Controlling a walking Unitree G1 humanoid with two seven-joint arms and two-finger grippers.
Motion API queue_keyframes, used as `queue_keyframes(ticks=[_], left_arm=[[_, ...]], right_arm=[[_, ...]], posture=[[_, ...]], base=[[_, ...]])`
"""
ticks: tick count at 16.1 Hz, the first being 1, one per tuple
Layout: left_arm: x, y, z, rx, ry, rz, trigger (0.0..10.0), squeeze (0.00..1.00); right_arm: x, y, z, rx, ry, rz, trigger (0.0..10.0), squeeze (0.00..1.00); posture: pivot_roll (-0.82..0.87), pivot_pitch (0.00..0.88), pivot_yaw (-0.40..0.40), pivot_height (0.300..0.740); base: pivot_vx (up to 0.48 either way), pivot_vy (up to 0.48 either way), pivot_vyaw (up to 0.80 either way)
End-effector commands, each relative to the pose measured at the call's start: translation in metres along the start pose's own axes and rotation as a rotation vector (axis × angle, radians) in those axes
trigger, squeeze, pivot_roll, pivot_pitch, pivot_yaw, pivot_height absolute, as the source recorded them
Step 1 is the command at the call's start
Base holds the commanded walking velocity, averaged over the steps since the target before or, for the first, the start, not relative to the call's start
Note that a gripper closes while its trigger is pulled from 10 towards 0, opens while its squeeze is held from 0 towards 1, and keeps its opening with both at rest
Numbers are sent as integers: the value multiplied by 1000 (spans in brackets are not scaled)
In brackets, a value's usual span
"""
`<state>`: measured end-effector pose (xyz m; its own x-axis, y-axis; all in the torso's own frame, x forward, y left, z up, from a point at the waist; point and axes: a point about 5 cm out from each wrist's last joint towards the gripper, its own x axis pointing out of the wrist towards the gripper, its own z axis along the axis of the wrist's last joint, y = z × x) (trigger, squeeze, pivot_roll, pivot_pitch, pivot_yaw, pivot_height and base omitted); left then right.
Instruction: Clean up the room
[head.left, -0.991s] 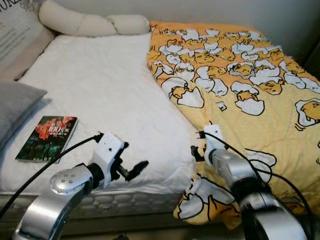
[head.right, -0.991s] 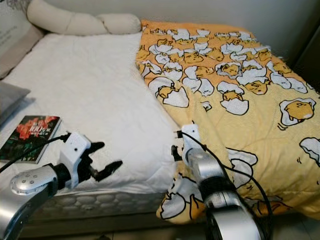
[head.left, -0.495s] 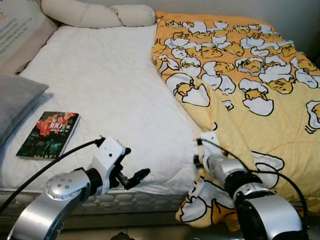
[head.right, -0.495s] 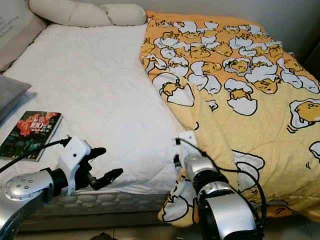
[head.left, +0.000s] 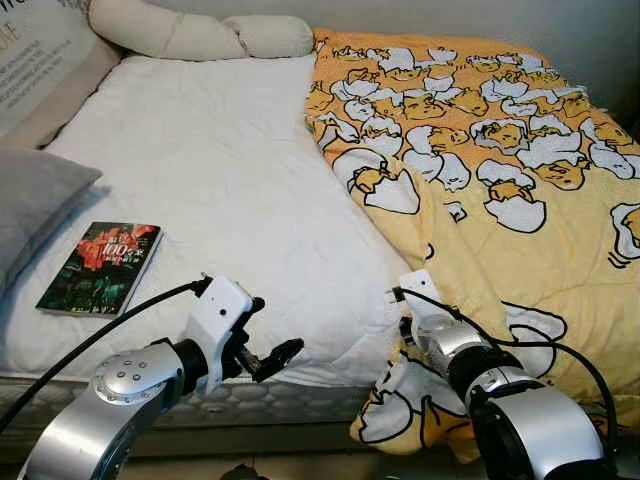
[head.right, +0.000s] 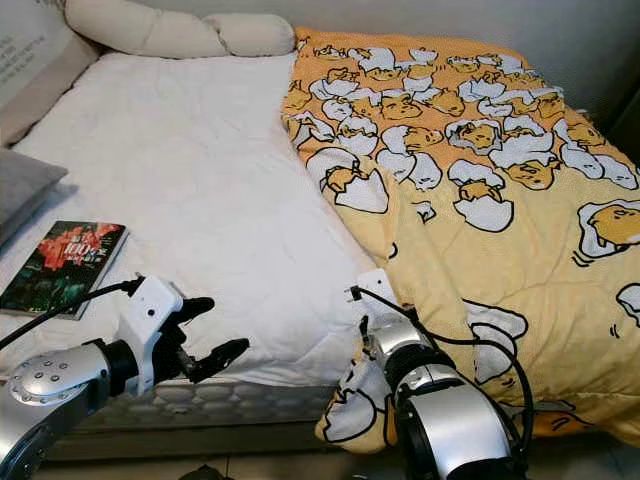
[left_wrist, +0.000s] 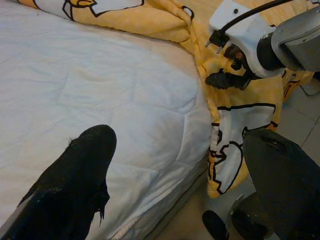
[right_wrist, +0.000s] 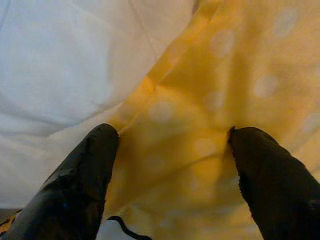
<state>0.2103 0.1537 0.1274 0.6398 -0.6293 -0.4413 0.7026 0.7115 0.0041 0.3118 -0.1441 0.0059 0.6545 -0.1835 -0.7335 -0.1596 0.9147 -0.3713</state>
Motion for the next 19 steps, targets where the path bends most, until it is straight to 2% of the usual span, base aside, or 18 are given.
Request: queue_keyframes(ticks=[1,13,15,17,19], left_arm=[[-1,-4,2,8,-7,-7,10000,0],[-3,-5,1,0,5,-8,10000,0],[-4,-5,1,-2,8,-6,10000,0],[-4,-5,0,-7,12,-6,10000,0],[-4,-4,0,-7,11,-3,10000,0]], right_arm=[[2,-4,-8,-28,15,-19,0,0],[4,-10,-22,19,48,-8,0,0],[4,-10,-23,49,45,6,0,0],[5,-13,-24,122,18,38,0,0],[6,-16,-25,136,11,41,0,0]], posture=[[148,26,-36,740],[156,43,-37,740],[156,47,-36,740],[152,50,-32,740],[150,46,-29,740]], base=[[0,0,0],[0,0,0],[0,0,0],[0,0,0],[0,0,0]])
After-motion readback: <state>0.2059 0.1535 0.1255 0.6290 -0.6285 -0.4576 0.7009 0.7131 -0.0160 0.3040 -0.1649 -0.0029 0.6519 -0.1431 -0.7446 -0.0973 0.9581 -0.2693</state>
